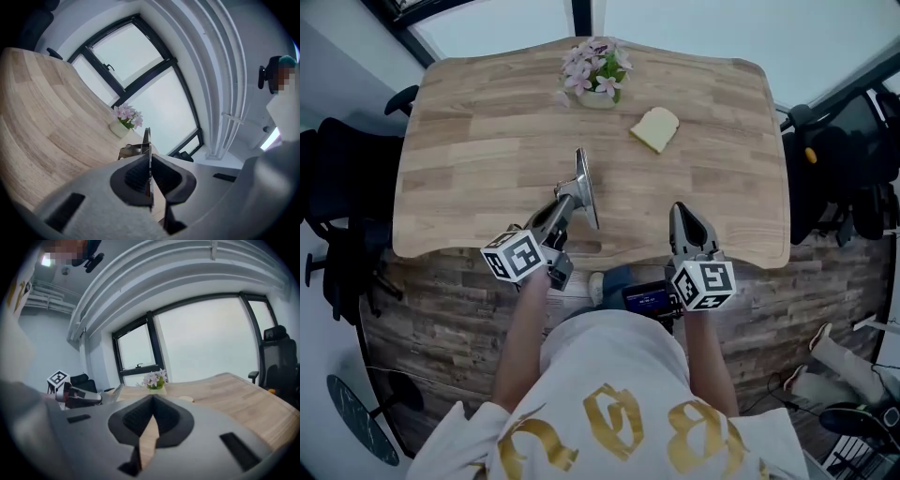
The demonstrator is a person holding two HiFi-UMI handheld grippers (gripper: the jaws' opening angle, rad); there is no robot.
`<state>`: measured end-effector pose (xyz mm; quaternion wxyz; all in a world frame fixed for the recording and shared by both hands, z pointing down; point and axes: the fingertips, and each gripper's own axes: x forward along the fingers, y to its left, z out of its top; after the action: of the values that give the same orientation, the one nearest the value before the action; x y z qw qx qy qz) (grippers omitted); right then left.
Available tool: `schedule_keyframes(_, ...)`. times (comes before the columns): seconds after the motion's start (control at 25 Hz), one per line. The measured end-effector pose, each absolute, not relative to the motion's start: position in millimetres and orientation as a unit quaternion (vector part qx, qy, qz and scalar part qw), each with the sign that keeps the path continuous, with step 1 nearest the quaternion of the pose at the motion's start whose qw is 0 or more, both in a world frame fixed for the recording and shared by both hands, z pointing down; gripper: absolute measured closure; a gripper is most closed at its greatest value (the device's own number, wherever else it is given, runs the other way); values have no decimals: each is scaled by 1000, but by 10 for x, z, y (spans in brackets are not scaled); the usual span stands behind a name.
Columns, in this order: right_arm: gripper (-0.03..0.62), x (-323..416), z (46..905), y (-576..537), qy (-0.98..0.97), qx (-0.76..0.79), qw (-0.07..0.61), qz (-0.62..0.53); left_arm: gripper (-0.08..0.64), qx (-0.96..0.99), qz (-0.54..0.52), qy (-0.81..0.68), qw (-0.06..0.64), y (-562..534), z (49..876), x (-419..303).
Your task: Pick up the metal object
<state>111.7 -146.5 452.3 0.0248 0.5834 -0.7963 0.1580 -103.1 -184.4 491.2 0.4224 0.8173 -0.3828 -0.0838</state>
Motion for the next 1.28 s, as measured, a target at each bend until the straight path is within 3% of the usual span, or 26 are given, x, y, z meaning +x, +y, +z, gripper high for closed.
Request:
schedule_keyframes(0.44,581,979,4083,-1516,-793,597,-27,118,540,841,-154,-348,385,-1645,4254,-1040)
schedule_keyframes(1.28,583,1142,3981,-1274,-786,613,9,81,540,840,-206,-320,386,-1507,4135,-911)
